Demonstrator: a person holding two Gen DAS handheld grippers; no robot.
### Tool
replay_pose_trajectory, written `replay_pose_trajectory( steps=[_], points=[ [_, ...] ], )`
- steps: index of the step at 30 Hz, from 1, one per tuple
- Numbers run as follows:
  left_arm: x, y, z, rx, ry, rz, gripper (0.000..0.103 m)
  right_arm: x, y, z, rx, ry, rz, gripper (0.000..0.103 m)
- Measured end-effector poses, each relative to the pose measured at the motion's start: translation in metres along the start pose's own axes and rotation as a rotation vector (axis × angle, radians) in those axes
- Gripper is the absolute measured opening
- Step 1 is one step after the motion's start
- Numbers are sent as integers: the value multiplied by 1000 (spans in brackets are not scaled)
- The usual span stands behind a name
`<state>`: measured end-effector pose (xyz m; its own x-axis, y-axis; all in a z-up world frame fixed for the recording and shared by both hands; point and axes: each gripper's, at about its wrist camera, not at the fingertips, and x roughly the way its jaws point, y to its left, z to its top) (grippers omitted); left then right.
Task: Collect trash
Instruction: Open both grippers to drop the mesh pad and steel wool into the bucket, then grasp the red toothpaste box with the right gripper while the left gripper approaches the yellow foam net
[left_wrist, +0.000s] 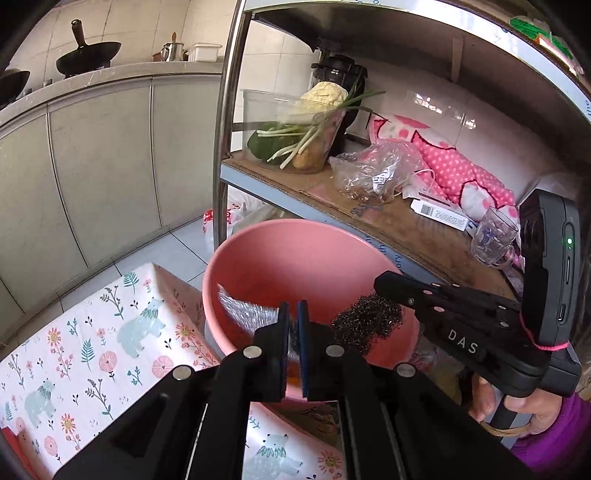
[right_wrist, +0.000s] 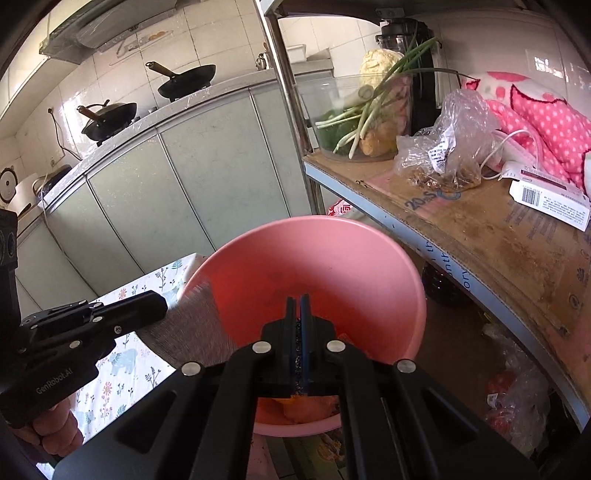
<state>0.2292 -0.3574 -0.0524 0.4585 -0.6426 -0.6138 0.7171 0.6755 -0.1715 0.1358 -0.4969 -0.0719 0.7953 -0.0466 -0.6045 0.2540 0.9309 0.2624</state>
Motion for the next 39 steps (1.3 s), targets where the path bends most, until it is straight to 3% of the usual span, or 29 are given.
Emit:
replay_pose_trajectory(
  steps=[3,5,7,9,20,22,28,39],
  points=[
    [-4,2,3,-19,-3,-10,7,0,2,0,-10,6,-16,4],
    [-9,2,5,-27,-8,-11,14,-2,3,0,-16,-2,-24,12],
    [-17,2,7,-31,-23,-12,20,-7,5,1,-16,-18,-17,31],
    [-25,2,10,-33,-36,-16,21,-12,7,1,-23,-32,-15,36],
    [-100,12,17,-61,-133,22,27,-53,34,7,-90,-96,16,42],
    [-117,17,14,-70,-153,36,32,-63,42,5,-103,-114,36,47],
    [-168,33,-4,-103,-204,103,35,-82,74,-4,-162,-121,103,48],
    [-259,75,-66,-157,-260,336,36,-79,138,-28,-272,-43,222,49]
  ],
)
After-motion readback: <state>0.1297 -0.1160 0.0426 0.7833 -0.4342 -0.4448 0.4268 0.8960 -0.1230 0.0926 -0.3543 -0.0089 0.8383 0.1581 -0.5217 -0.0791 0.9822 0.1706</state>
